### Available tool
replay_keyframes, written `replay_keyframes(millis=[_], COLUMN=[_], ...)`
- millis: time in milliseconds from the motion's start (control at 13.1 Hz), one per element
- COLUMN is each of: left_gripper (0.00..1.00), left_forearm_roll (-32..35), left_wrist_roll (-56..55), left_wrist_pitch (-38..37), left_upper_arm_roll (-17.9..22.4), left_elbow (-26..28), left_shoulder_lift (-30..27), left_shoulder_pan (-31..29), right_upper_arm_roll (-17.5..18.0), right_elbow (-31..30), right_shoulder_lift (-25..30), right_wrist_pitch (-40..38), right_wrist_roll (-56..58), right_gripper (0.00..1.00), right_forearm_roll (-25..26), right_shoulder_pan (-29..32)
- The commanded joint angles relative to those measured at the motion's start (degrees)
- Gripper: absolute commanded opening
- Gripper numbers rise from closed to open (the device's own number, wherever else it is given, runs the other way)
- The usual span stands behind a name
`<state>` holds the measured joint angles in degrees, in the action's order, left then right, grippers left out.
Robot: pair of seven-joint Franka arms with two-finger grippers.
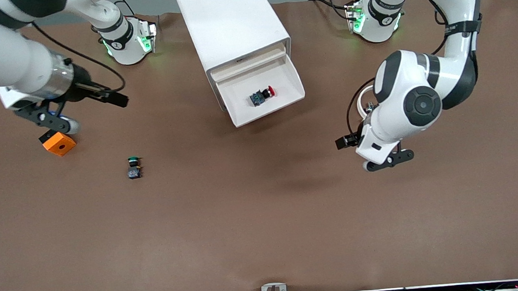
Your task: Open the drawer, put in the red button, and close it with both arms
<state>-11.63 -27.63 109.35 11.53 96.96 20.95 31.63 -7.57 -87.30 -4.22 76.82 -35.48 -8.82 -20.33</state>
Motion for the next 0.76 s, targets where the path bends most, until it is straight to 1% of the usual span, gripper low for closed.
replay_keyframes(millis=[0, 76, 152, 229, 381, 457, 534, 686], left_gripper=[1.00, 1.00, 1.00, 1.00, 1.00, 1.00, 1.00, 1.00], left_forearm_roll=[1.44, 1.52, 1.52, 1.52, 1.61, 1.61, 1.61, 1.61], left_wrist_roll=[0.73, 0.73, 0.73, 0.65, 0.56, 0.47, 0.21, -0.32], left_wrist_pitch=[4.55, 5.51, 6.57, 7.54, 8.59, 9.64, 10.87, 13.68], left_upper_arm_roll=[-0.81, -1.60, -1.86, -3.08, -4.15, -5.37, -5.82, -7.92], left_elbow=[7.26, 8.58, 9.73, 10.70, 11.49, 11.93, 12.54, 14.04], left_shoulder_lift=[-4.69, -5.39, -5.92, -6.27, -6.98, -6.89, -6.89, -6.72], left_shoulder_pan=[1.15, 1.15, 1.33, 1.24, 1.33, 1.24, 1.24, 1.33], right_upper_arm_roll=[0.98, 1.07, 1.07, 1.07, 1.07, 0.98, 1.07, 1.07], right_elbow=[-4.88, -6.81, -10.31, -14.00, -21.04, -23.77, -25.36, -25.90], right_shoulder_lift=[4.13, 5.53, 7.80, 10.18, 14.31, 15.64, 16.26, 16.35], right_wrist_pitch=[1.83, 3.67, 6.91, 10.33, 16.40, 18.78, 20.28, 21.09], right_wrist_roll=[12.32, 16.19, 19.97, 22.97, 28.16, 30.27, 31.69, 32.75], right_gripper=[1.00, 1.00, 1.00, 1.00, 1.00, 1.00, 1.00, 1.00], right_forearm_roll=[1.78, 2.74, 4.41, 5.81, 6.71, 6.79, 6.79, 7.85], right_shoulder_pan=[5.28, 6.69, 7.40, 8.10, 9.51, 10.39, 11.00, 11.36])
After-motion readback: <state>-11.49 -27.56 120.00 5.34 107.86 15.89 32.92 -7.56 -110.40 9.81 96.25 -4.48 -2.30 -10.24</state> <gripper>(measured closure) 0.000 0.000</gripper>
